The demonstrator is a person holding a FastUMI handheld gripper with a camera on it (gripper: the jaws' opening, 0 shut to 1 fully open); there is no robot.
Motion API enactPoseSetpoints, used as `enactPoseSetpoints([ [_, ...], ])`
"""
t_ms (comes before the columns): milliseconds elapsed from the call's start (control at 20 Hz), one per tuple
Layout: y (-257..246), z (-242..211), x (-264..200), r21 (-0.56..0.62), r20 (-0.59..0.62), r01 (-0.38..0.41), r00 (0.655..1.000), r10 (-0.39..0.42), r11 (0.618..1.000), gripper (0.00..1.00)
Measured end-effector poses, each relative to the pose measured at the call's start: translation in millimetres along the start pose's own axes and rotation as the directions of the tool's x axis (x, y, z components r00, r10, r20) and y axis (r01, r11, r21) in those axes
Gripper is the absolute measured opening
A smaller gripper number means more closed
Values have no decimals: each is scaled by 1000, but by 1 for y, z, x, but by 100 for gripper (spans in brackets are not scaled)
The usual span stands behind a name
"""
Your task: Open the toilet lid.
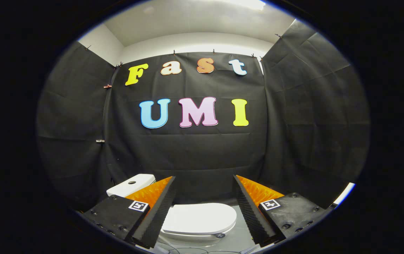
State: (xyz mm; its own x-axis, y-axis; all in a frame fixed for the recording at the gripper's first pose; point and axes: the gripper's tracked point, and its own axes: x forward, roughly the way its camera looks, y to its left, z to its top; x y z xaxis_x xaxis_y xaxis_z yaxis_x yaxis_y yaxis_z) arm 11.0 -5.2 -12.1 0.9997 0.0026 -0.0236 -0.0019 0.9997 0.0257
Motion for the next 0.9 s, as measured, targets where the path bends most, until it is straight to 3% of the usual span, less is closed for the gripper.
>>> enactPoseSetpoints([
  [350, -20, -34, 21, 58, -56, 28, 998, -25, 998, 99],
  [550, -50, -58, 25, 76, -93, 83, 993, -76, 994, 99],
  [900, -91, -132, 49, 225, -233, 146, 968, -93, 963, 98],
])
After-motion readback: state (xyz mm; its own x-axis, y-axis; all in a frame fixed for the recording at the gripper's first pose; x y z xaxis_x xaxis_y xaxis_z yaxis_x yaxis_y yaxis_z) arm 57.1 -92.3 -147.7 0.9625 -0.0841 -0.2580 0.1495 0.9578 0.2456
